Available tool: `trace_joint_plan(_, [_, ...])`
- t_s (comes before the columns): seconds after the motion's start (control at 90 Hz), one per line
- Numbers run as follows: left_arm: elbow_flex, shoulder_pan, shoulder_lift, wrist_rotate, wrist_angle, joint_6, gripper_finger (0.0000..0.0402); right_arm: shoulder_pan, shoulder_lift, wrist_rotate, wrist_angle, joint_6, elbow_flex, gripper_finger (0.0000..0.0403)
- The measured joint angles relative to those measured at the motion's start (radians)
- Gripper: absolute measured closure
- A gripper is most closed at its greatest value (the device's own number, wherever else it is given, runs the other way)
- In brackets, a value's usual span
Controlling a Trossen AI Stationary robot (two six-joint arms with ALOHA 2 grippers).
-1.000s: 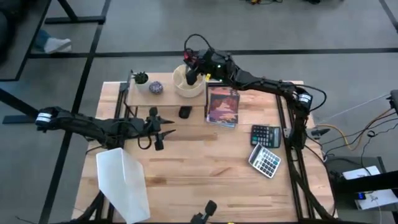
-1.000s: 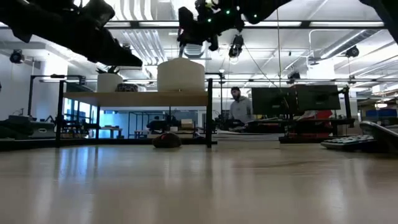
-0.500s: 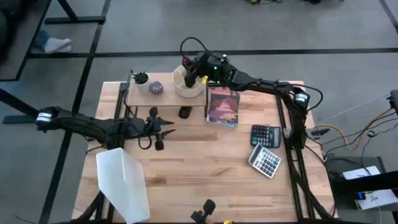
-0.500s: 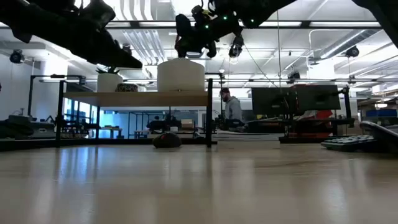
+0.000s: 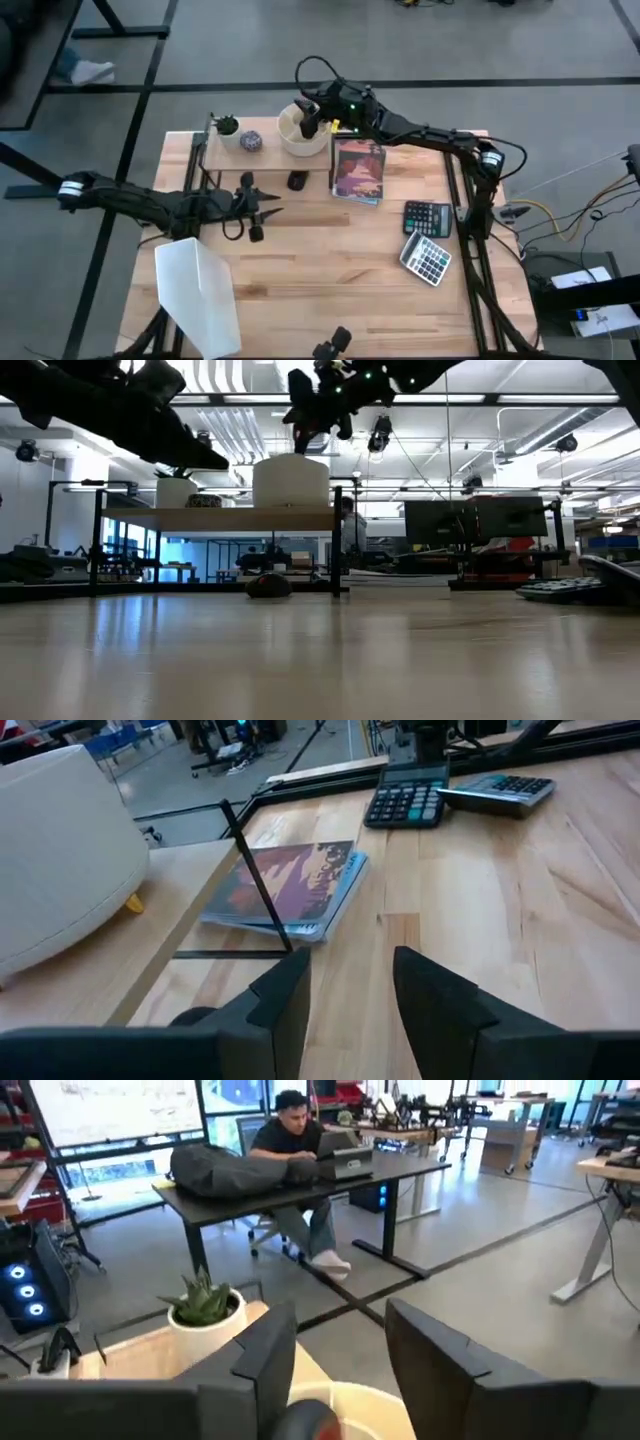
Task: Stock shelves
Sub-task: Put the black scissor into the white pen organizer on the shelf, then move the white file holder to the top right of the table
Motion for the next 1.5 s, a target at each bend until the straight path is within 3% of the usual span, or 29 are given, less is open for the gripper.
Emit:
trace_joint_plan(0.3, [0.0, 0.0, 0.0, 0.0, 0.001, 0.0, 0.0292, 0.015, -0.061, 0.0, -0.034, -0.051, 0.0, 0.0222])
trace_joint_plan(0.6, [0.0, 0.0, -0.004, 0.0, 0.001, -0.006, 0.0291, 0.07, -0.158, -0.001, -0.115, -0.143, 0.0, 0.0221])
trace_joint_plan(0.9, [0.0, -0.001, -0.051, 0.001, 0.0, -0.008, 0.0299, 0.214, -0.26, -0.003, -0.434, -0.214, 0.0, 0.0244])
trace_joint_plan(1.144, [0.001, -0.005, -0.092, 0.017, -0.002, -0.034, 0.0302, 0.337, -0.278, 0.0, -0.698, -0.168, 0.001, 0.0269])
trace_joint_plan(1.311, [0.099, -0.014, -0.097, 0.028, -0.171, -0.081, 0.0302, 0.415, -0.258, 0.007, -0.803, -0.121, 0.0, 0.0286])
trace_joint_plan(1.5, [0.274, -0.016, -0.082, 0.028, -0.459, -0.139, 0.0302, 0.507, -0.24, 0.009, -0.8, -0.095, -0.024, 0.0303])
